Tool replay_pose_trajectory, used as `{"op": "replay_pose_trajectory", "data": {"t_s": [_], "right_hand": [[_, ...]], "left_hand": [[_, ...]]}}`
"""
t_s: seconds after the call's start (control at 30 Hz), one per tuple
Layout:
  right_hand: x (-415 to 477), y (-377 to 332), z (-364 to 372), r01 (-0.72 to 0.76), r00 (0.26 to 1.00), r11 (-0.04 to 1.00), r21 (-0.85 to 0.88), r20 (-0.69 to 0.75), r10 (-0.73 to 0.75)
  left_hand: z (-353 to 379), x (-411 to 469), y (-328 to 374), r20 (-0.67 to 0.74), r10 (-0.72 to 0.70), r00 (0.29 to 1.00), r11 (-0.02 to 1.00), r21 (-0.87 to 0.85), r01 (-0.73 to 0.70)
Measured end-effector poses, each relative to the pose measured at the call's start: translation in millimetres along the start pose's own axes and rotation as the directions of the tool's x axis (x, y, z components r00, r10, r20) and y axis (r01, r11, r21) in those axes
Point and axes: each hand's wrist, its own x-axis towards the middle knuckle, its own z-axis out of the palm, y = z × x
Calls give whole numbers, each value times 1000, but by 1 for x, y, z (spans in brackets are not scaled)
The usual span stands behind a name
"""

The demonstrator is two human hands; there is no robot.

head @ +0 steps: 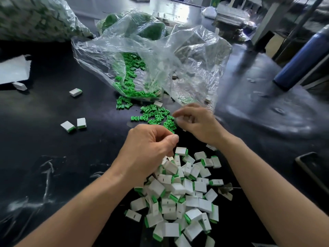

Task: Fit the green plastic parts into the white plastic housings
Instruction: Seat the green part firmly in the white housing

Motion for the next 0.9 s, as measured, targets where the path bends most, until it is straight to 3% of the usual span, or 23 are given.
{"op": "replay_pose_trajectory", "data": {"t_s": [0.13,0.27,0.37,0.57,0.7,0.9], "right_hand": [[-12,-7,0,-54,999,974,220,5,54],[-20,-11,-7,-87,965,910,406,-191,178],[-27,-8,-10,-152,940,961,232,-268,214],[-38,-20,-6,-109,980,991,-72,-174,95],[-40,-24,-3,-34,993,957,-288,-117,-1],[-40,-23,3,-46,998,905,-424,-62,21]], "left_hand": [[0,2,-1,-30,-9,1000,1000,6,9],[0,2,-2,-41,-6,999,1000,30,7],[0,2,-3,-60,-9,998,999,45,11],[-3,9,-9,-213,-38,976,997,57,51],[-3,11,-12,-236,-60,970,996,45,72],[0,10,-12,-210,-41,977,993,97,63]]}}
